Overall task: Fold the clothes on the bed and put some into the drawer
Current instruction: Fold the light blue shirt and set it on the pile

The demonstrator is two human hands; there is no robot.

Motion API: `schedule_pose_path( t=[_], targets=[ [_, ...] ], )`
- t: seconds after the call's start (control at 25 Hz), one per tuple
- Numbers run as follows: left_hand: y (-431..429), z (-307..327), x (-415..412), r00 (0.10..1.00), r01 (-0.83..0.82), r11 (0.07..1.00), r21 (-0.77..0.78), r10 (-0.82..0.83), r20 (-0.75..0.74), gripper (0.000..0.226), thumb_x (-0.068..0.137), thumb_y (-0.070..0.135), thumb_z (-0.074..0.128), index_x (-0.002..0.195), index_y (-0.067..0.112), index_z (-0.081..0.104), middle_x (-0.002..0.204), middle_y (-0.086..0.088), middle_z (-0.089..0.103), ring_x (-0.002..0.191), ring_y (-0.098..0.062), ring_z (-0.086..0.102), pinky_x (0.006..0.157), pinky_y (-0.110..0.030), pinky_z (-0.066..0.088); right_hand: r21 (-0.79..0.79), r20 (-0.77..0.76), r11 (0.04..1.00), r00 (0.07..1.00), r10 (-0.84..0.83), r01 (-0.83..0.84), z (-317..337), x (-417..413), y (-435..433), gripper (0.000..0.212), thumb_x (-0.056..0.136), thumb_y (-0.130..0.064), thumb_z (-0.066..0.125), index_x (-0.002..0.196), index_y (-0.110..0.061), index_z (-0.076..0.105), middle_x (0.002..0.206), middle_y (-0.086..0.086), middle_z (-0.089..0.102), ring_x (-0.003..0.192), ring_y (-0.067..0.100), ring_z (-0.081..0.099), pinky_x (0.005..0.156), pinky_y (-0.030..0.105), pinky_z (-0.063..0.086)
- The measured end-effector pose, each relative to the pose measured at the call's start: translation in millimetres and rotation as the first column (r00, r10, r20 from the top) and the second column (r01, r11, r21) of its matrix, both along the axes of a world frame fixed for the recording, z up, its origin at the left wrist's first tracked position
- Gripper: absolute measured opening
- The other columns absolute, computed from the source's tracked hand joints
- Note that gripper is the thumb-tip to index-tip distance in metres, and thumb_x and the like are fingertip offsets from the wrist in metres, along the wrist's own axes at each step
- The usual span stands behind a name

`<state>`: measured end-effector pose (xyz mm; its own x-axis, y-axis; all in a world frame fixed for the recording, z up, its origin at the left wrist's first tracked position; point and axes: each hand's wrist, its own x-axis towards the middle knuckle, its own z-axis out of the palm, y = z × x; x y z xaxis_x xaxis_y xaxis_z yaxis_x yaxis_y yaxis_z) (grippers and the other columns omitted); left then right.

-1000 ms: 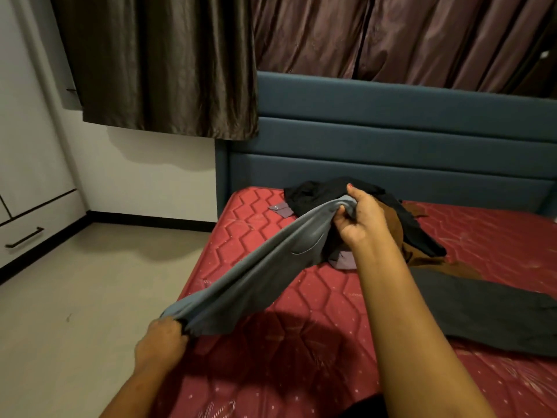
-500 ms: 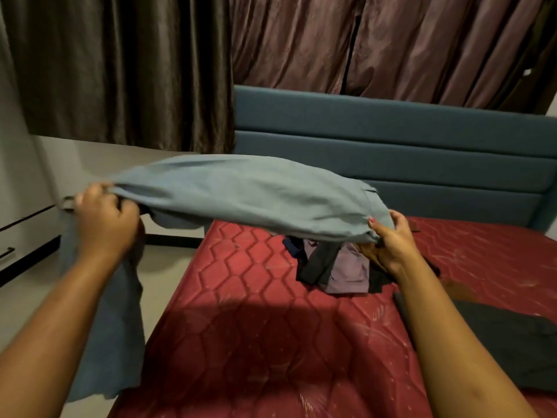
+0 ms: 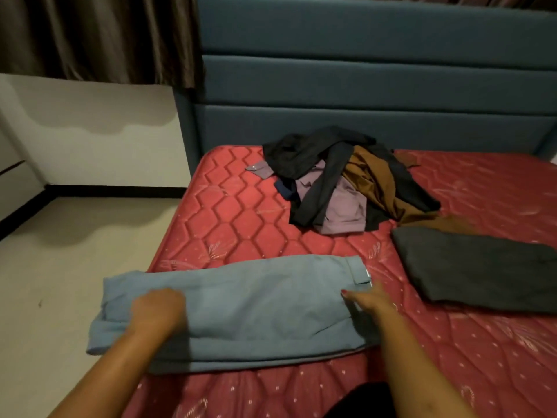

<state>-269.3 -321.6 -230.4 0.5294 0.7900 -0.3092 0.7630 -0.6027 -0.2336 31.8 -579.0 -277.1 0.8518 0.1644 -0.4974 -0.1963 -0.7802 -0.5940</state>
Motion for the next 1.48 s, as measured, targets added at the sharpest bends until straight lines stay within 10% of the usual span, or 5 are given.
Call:
schedule_pose_path(
  t=[0.48,0.64,1.0,1.2,1.48],
  targets=[
    [-109.7,-92.8,110.8,0.896,0.411,0.891,-0.192,-0.355,0.269,0.096,0.069,0.087,0.024,0.146,0.048,-0.016,0.158,0.003,-0.024,0.146,-0.03,-0.018,0.112,-0.06,-0.008,0.054,0.464,0.988,0.872,-0.156,0.148,-0.4,18.0,11.5,0.043,0.081,-0.036,0.071,0.116,-0.016,0.058,0.118,0.016,0.062,0.106,0.039,0.059,0.086,0.042,0.046],
    [-118.2,-111.8,110.9,0.829,0.463,0.885,-0.044,-0.415,0.374,0.091,0.074,0.09,0.024,0.149,0.038,0.025,0.157,-0.004,0.026,0.142,-0.03,0.029,0.107,-0.06,0.009,-0.108,0.457,0.963,0.873,-0.171,0.246,-6.2,27.2,1.2,0.077,0.079,-0.043,0.072,0.142,-0.023,0.032,0.139,0.016,0.045,0.124,0.039,0.043,0.101,0.048,0.032],
    [-134.9,-121.2,87.8,0.718,0.521,0.852,0.057,-0.473,0.511,0.069,0.083,0.064,0.042,0.146,0.037,0.035,0.15,0.001,0.042,0.138,-0.022,0.031,0.107,-0.058,0.013,-0.292,0.139,0.926,0.969,-0.205,0.238,-12.3,18.0,-20.9,0.106,0.066,-0.062,0.076,0.147,-0.017,0.025,0.15,0.016,0.029,0.136,0.038,0.027,0.109,0.054,0.025],
    [-149.1,-113.5,94.0,0.703,0.545,0.834,0.08,-0.507,0.499,0.066,0.071,0.028,0.043,0.136,0.028,0.051,0.136,0.002,0.057,0.124,-0.022,0.055,0.099,-0.058,0.04,-0.375,0.537,0.923,0.79,0.296,-0.091,3.8,-34.2,28.3,0.082,0.086,-0.041,0.063,0.151,-0.025,0.016,0.156,0.005,0.02,0.142,0.026,0.018,0.113,0.046,0.025],
    [-84.6,-120.5,28.3,0.762,0.141,0.922,0.359,-0.333,0.555,0.047,0.075,0.018,0.036,0.108,0.018,0.07,0.111,-0.005,0.068,0.104,-0.028,0.053,0.09,-0.054,0.046,-0.472,0.121,0.557,0.575,0.809,-0.684,-42.4,-93.7,57.2,0.059,0.096,-0.062,0.022,0.149,-0.049,-0.002,0.16,-0.011,-0.013,0.147,0.03,-0.012,0.115,0.058,-0.003]
  ],
)
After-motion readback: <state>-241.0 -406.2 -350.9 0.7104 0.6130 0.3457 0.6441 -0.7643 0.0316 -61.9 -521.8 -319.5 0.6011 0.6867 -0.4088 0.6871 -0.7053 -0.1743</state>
